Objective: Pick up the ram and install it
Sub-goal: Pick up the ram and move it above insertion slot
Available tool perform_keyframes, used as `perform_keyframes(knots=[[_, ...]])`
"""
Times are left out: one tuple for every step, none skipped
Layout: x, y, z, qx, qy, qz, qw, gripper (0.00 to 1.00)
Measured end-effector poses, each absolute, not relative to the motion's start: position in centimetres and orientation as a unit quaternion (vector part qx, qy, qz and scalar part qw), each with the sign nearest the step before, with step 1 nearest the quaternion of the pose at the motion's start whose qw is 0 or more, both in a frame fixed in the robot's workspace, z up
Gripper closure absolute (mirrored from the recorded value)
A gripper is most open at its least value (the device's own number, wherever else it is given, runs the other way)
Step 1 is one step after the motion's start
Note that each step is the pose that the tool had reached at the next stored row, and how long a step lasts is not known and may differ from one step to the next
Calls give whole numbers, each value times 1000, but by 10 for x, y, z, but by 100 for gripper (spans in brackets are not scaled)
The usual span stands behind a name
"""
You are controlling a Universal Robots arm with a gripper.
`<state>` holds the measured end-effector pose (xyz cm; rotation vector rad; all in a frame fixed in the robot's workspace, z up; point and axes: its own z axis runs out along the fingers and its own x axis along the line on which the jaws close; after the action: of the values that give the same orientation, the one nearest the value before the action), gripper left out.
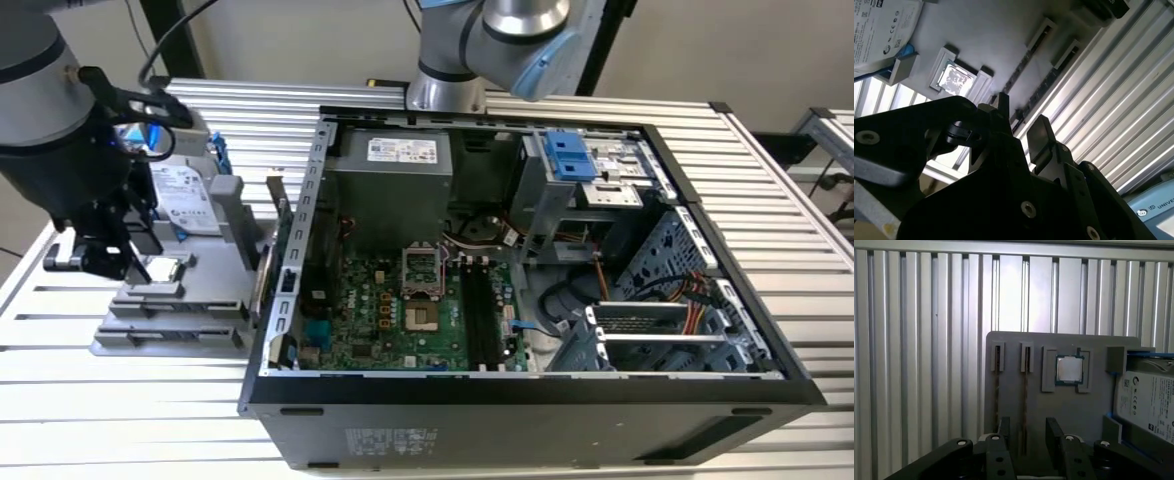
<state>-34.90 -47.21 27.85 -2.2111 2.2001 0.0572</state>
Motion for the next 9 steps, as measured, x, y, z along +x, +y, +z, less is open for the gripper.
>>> perform_keyframes(knots=[[-349, -473, 277, -709, 705, 18, 11, 0], [-349, -475, 275, -709, 705, 18, 11, 0], [-349, -476, 274, -709, 705, 18, 11, 0], [-349, -478, 273, -709, 705, 18, 11, 0], [-349, -480, 271, -709, 705, 18, 11, 0], [-349, -482, 270, -709, 705, 18, 11, 0], [-349, -484, 269, -709, 705, 18, 11, 0], [-349, -485, 267, -709, 705, 18, 11, 0], [-349, -488, 266, -709, 705, 18, 11, 0]])
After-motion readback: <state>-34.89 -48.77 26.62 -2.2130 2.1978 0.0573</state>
